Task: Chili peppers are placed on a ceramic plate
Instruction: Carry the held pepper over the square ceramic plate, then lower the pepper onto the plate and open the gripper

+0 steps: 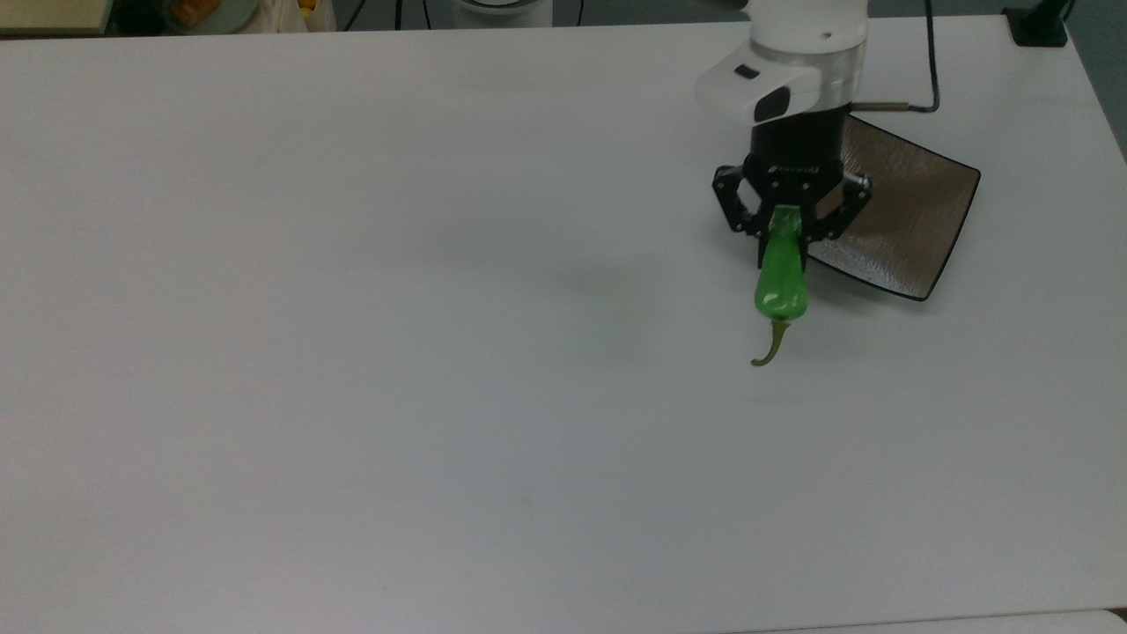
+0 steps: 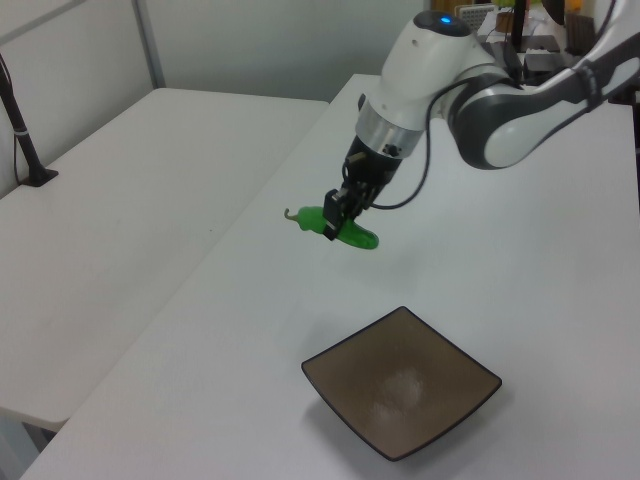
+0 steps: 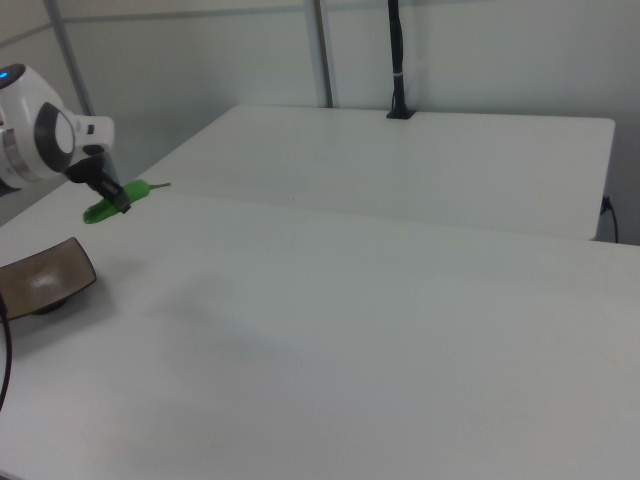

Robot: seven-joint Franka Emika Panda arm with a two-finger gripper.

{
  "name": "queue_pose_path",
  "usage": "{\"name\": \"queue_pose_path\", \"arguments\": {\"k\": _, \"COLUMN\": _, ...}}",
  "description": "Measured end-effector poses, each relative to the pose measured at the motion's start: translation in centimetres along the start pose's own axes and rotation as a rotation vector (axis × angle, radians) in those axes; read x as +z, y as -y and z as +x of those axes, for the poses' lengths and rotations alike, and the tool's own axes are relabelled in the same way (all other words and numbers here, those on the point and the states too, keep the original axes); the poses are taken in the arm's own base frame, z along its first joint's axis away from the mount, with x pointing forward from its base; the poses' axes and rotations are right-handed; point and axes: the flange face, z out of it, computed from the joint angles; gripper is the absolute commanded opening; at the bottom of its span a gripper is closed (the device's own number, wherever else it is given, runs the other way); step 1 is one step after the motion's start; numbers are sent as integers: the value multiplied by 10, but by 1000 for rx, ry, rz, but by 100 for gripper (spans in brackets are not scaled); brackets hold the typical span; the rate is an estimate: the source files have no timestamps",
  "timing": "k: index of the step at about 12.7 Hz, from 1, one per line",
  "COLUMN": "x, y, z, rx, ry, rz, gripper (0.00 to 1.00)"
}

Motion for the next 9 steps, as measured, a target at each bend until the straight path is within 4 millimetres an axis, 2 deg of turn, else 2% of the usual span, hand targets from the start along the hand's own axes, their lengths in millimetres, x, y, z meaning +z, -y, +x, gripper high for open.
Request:
{"name": "queue_pose_path", "arguments": {"k": 2, "x": -6, "y": 15, "z": -26, "rx": 12, "ry": 31, "rz": 0, "gripper": 26}}
{"name": "queue_pose_path", "arguments": {"k": 4, "x": -6, "y": 24, "z": -38, "rx": 25, "ry": 46, "rz": 7, "gripper": 26}}
{"name": "queue_pose_path", "arguments": {"k": 9, "x": -2, "y": 55, "z": -90, "rx": 26, "ry": 99, "rz": 15, "gripper": 27}}
